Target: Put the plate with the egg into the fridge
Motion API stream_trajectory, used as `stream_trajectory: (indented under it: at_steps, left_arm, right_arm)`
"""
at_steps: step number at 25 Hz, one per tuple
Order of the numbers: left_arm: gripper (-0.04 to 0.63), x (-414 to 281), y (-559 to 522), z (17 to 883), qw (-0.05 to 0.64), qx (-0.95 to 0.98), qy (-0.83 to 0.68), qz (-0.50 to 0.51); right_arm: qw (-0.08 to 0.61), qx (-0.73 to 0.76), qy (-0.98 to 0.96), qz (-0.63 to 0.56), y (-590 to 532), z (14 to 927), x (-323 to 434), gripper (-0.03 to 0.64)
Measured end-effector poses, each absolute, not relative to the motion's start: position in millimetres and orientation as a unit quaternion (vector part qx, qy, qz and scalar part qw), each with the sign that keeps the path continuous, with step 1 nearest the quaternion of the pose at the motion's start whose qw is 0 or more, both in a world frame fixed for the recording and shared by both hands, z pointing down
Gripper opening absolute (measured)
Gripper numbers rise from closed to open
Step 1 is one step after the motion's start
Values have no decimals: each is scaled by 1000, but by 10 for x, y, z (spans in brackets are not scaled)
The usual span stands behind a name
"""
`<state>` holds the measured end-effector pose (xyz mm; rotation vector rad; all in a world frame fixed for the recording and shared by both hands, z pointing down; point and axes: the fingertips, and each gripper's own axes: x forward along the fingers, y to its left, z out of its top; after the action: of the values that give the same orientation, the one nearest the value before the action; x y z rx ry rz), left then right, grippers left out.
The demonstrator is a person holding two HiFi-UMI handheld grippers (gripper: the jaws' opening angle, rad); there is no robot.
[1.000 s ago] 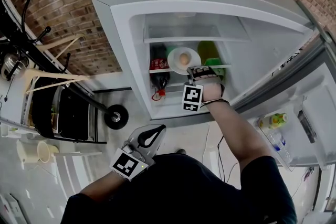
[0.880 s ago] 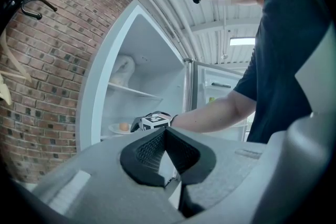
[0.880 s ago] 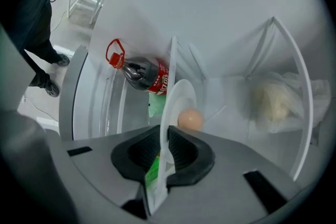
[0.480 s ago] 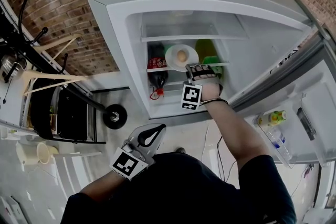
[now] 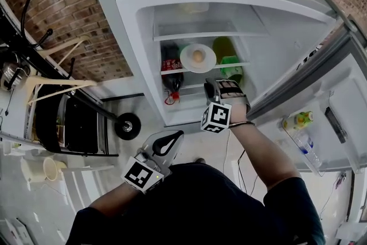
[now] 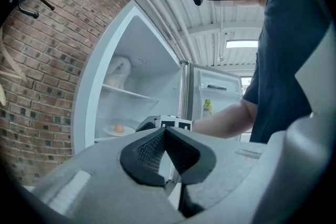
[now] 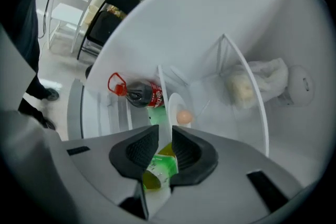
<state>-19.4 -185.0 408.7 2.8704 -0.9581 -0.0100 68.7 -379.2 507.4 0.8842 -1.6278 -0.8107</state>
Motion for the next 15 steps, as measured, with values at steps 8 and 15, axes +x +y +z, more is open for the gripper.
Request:
stream_trajectory:
  at_steps: [8, 15]
  left_arm:
    - [3, -195, -1872, 4024, 52, 946, -320, -7]
    - [3, -135, -1882, 4001, 50, 948, -315, -9]
  right_arm:
    - [434, 378, -768, -280, -2978, 4673, 458, 84]
    - [298, 410, -847, -160, -2512, 4329, 353, 70]
